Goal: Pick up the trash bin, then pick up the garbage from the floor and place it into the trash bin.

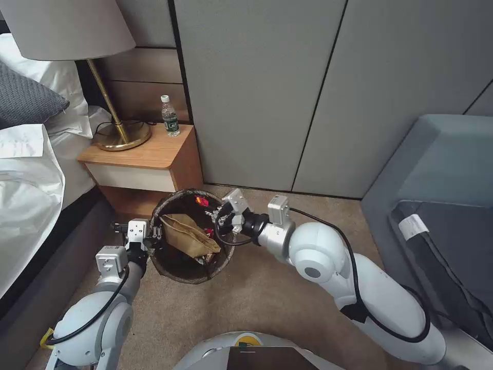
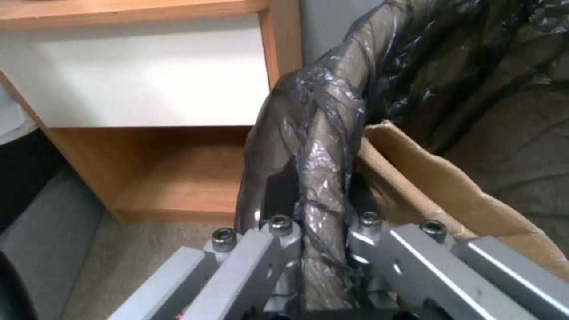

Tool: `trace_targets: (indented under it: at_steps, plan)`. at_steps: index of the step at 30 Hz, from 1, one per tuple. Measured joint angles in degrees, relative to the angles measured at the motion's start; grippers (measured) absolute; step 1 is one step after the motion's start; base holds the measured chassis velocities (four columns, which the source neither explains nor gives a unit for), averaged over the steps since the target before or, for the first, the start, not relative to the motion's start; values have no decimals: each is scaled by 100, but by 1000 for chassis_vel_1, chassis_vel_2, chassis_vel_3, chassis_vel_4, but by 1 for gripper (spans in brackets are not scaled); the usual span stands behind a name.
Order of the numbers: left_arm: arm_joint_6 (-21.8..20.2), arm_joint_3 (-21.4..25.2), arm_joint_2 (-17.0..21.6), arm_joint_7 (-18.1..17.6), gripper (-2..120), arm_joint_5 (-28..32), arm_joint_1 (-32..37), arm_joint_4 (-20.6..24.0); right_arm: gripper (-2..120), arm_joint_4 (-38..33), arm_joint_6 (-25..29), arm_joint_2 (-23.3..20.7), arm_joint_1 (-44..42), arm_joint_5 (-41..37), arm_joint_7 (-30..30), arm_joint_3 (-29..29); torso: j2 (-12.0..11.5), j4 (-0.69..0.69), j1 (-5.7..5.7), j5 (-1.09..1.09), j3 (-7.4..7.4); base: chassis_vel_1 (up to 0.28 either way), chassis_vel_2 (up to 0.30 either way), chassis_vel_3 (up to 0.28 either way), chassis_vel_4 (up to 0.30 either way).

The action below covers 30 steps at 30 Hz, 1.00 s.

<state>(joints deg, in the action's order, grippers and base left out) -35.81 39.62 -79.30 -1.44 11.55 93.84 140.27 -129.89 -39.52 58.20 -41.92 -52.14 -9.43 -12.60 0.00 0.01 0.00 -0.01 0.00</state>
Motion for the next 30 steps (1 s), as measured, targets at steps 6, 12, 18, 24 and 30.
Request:
trace_targets:
  at_steps: [6,12,18,24,30]
  plan:
    - [-6,-9,2,-1,3,-2,-31,-14,0,121,-46,118,248,-73,-143,-299,0,0,0,0,0,0,0,0,0]
    - [-10,-14,4,-3,3,0,-46,-18,0,295,-105,242,336,-86,-301,-436,0,-1,0,0,0,0,0,0,0]
    - [-10,-24,5,-2,3,1,-56,-31,2,358,-155,325,391,-81,-430,-550,0,-1,0,0,0,0,0,0,0]
    - [-9,-34,-5,0,3,2,-74,-38,24,431,-158,416,430,-66,-522,-648,0,-1,0,0,0,0,0,0,0]
    - [-9,-36,-1,0,3,8,-83,-44,42,487,-158,437,422,-28,-524,-655,0,-1,0,0,0,0,0,0,0]
